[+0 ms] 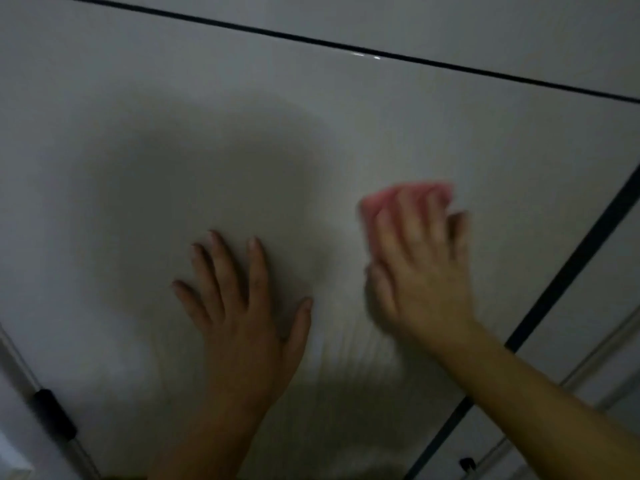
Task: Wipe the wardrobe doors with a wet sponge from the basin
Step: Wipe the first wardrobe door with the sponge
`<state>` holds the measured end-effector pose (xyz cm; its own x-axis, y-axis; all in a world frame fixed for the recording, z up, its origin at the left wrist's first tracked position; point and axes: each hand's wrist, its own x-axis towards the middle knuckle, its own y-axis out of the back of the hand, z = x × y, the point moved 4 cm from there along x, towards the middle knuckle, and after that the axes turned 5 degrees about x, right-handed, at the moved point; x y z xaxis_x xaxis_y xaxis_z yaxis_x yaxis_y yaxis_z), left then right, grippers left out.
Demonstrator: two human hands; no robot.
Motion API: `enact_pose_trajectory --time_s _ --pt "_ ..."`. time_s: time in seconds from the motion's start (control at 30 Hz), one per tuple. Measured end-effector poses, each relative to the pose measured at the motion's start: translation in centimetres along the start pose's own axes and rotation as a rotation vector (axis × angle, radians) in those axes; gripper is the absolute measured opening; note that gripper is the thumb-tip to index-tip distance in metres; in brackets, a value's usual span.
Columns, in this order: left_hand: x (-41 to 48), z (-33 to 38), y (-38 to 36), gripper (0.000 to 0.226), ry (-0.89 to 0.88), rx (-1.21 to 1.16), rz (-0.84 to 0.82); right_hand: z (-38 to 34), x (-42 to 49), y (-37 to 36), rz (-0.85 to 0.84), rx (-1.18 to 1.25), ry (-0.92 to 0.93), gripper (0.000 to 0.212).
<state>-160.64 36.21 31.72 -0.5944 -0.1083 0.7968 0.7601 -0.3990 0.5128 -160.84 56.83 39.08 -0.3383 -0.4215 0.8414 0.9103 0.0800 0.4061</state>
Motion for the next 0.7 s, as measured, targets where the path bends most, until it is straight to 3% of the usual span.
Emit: enact_pose_trajectory --time_s 0.1,0.17,0.27,0.3,0.37,0.47,0.53,0.7 --pt "0.0 0.5 -0.4 0.095 0.004 -0.014 -0.005 2.0 1.3 1.0 0.127 0.119 -0.301 0.078" --pt "-0.2 0.8 -0.6 0.092 -0.022 -0.019 -0.003 0.3 -1.7 -0.3 0.027 0.105 -0.209 0.084" --pt "-1.0 2.0 -0.9 0.086 -0.125 -0.006 -0.008 -1.6 -7.8 -1.9 -0.161 0.024 0.097 0.088" --pt "-1.4 2.6 -1.1 0.084 -0.168 -0.001 -0.018 -0.8 -8.1 -1.6 -0.17 0.007 0.098 0.086" --pt "-2.0 3.9 -1.7 0.082 -0.235 0.008 -0.039 2.2 -6.2 -0.2 -0.123 -0.008 -0.083 0.083" --pt "-2.1 4.8 -2.2 0.08 -0.223 0.006 -0.057 6.3 -3.0 1.6 0.097 0.123 -0.458 0.074" --pt "-2.2 5.2 -2.0 0.079 -0.249 0.009 -0.056 6.5 -4.1 1.4 0.133 0.176 -0.516 0.07" --pt "-2.5 6.8 -1.0 0.081 -0.389 0.007 -0.067 5.3 -8.8 0.7 0.001 0.149 -0.506 0.07"
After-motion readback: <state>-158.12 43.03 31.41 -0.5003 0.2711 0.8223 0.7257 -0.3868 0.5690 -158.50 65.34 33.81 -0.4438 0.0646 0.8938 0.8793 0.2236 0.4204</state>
